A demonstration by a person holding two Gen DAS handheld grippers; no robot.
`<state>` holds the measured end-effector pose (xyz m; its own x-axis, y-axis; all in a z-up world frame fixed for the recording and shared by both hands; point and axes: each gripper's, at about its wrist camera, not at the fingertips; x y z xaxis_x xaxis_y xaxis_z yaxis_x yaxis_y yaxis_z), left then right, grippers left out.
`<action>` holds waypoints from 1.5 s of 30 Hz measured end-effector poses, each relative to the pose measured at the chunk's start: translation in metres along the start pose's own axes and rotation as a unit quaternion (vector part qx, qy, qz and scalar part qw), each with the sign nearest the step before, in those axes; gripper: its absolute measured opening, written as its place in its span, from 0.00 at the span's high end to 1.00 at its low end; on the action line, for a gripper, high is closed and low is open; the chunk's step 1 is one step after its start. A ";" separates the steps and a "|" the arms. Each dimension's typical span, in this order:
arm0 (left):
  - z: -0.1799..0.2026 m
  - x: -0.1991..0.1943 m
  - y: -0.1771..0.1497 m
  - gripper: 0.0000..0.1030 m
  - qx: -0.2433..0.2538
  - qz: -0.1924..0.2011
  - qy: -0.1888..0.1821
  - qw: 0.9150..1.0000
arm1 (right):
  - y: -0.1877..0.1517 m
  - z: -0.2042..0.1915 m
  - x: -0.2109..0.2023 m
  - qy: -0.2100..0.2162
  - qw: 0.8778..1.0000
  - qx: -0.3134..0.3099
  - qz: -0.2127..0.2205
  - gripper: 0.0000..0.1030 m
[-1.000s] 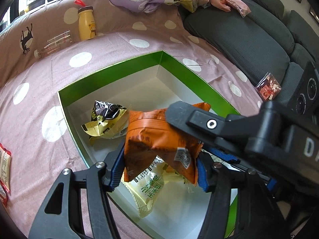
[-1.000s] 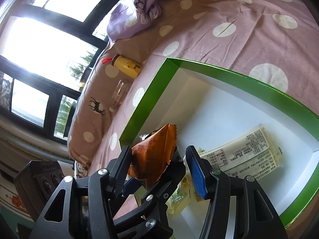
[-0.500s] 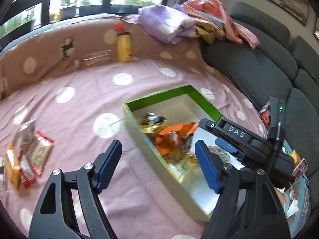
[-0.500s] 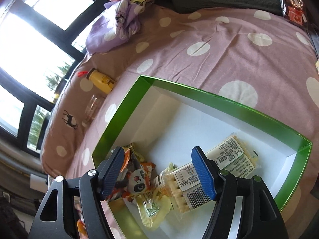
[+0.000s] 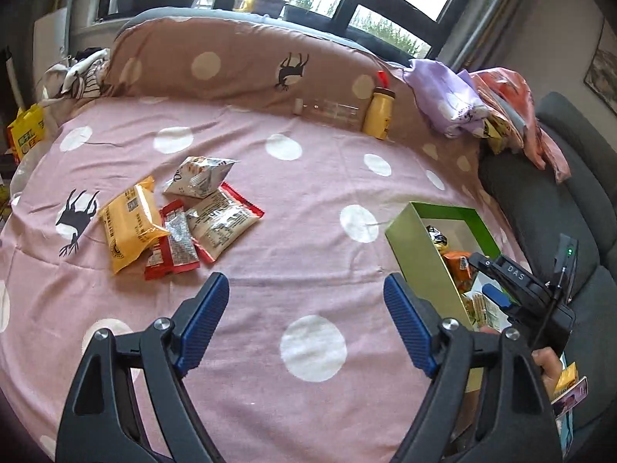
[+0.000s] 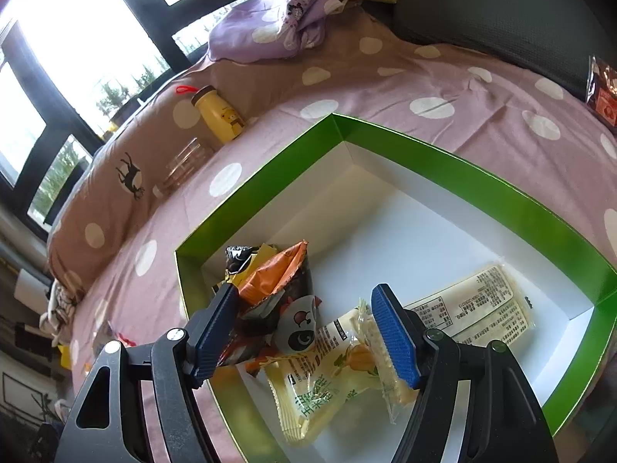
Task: Organize snacks
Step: 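Withdraw the right gripper from the box toward the snack pile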
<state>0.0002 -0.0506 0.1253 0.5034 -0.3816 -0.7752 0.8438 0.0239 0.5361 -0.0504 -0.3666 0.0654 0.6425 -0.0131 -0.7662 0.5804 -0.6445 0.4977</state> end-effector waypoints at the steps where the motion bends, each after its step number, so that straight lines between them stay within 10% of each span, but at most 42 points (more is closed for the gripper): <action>1: -0.001 0.001 0.001 0.20 -0.002 -0.003 0.001 1.000 | -0.001 -0.003 0.000 -0.004 1.000 -0.004 0.000 0.30; 45: -0.035 0.000 0.005 0.20 -0.036 -0.025 0.005 0.999 | -0.036 -0.081 0.015 0.002 0.990 -0.133 -0.049 0.25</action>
<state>0.0109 -0.0177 0.1163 0.4614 -0.3745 -0.8043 0.8792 0.0712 0.4712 -0.0211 -0.2819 0.0691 0.5782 0.0421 -0.8148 0.7509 -0.4180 0.5113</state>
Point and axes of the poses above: each gripper's, at about its wrist camera, not at the fingertips, and x roughly the way its jaws point, z to its right, y to its top, and after that the axes turned 8 degrees about -z, right-handed
